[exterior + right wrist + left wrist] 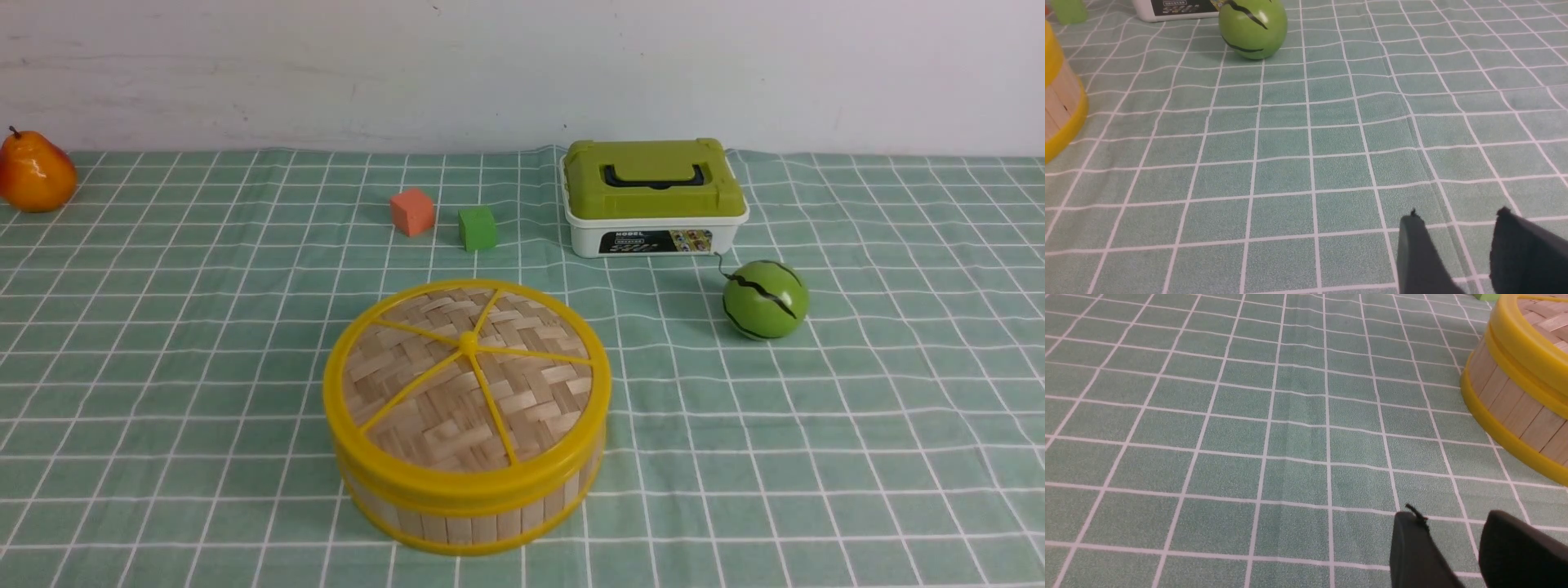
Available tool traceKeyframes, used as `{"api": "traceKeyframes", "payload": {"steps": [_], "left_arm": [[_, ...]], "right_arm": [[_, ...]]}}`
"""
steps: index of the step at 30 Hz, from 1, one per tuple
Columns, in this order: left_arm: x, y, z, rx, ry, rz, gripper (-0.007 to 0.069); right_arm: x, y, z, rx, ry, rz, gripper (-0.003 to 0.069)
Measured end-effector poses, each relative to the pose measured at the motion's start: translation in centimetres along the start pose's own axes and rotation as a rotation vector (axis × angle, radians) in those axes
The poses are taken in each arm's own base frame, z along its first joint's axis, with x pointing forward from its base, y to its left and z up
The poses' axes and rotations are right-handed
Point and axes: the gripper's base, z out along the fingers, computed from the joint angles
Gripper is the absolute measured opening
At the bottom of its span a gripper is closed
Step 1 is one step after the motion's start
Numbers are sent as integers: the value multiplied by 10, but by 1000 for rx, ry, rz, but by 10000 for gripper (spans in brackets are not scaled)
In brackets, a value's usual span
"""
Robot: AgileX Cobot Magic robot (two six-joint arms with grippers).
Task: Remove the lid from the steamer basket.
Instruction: Use the right arm to lift the lid of the steamer
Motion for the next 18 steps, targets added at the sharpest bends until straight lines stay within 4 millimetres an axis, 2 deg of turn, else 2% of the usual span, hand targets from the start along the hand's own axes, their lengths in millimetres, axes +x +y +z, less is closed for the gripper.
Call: {"api": "traceKeyframes", "payload": {"steps": [6, 10, 11, 13, 14, 18], "left_arm": [[0, 0, 0, 0, 0, 0, 239], [0, 0, 0, 0, 0, 0, 239], [0, 0, 0, 0, 0, 0, 239], [0, 0, 0, 0, 0, 0, 239], [0, 0, 0, 0, 0, 0, 239], [0, 0, 0, 0, 0, 0, 239]], "right_arm": [[0, 0, 0, -2, 0, 6, 238], [0, 3, 0, -34, 4, 85, 238], [0, 6, 0, -71, 11, 201, 238], [0, 9, 0, -92, 18, 279, 238], [0, 14, -1, -153, 40, 510, 238], [-1, 25, -3, -276, 110, 997, 238]]}}
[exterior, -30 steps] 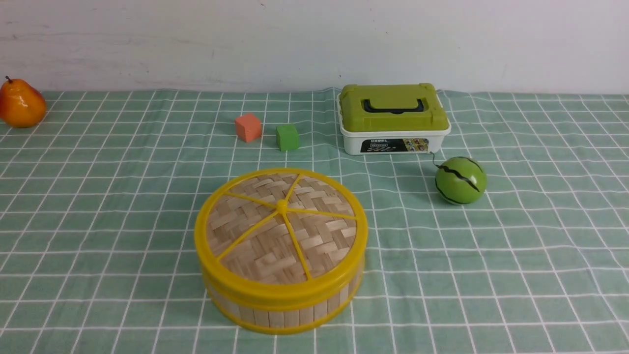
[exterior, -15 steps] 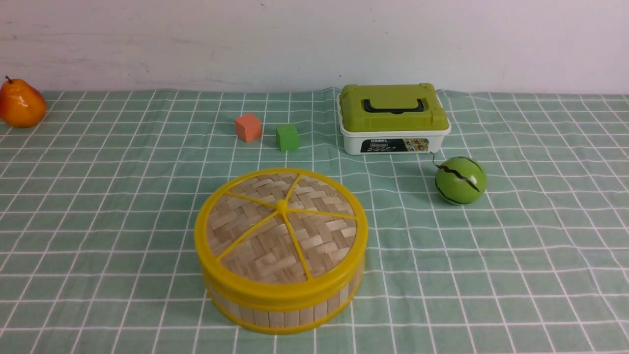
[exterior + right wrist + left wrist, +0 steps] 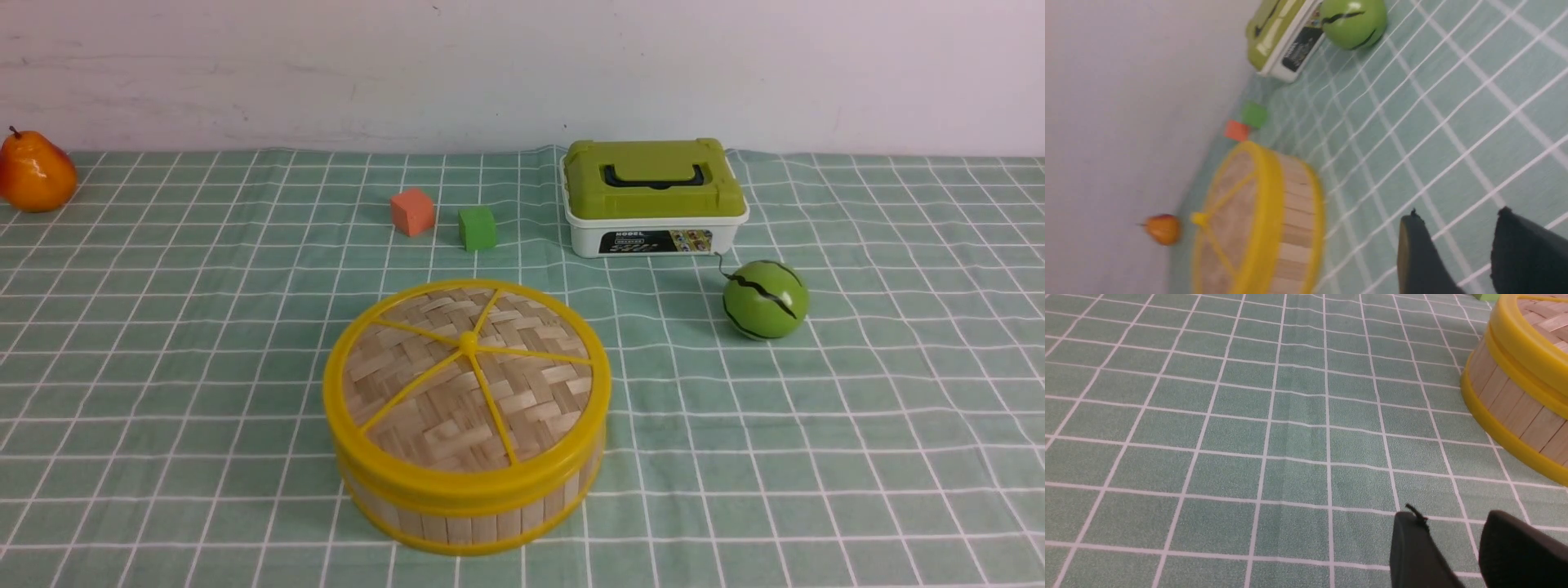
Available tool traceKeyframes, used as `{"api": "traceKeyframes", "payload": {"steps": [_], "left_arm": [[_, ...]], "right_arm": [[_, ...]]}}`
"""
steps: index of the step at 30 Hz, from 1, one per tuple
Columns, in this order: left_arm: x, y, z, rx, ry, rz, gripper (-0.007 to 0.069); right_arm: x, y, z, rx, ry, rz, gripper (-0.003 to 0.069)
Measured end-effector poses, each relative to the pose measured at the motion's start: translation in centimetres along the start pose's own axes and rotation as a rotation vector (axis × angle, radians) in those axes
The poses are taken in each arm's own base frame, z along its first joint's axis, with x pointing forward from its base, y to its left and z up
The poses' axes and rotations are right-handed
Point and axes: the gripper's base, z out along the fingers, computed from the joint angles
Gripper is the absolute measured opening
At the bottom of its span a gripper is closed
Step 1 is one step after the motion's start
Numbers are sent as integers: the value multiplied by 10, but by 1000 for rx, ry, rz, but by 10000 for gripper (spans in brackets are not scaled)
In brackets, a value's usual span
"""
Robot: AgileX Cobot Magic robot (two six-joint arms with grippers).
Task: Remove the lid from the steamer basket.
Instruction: Use the right arm to lift the lid of the steamer
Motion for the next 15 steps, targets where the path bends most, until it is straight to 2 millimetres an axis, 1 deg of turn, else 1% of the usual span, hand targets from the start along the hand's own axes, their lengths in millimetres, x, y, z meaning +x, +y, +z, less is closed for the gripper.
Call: {"api": "traceKeyframes", "payload": {"steps": [3, 9, 11, 13, 15], "left_arm": [[0, 0, 0, 0, 0, 0, 239], [0, 0, 0, 0, 0, 0, 239], [0, 0, 0, 0, 0, 0, 239], [0, 0, 0, 0, 0, 0, 239], [0, 0, 0, 0, 0, 0, 239]], "right_arm": [[1, 2, 0, -26, 12, 85, 238], [1, 3, 0, -27, 10, 48, 238], [1, 2, 0, -27, 9, -10, 238], [1, 4, -1, -26, 18, -111, 238], [0, 17, -5, -33, 58, -242, 212]]}}
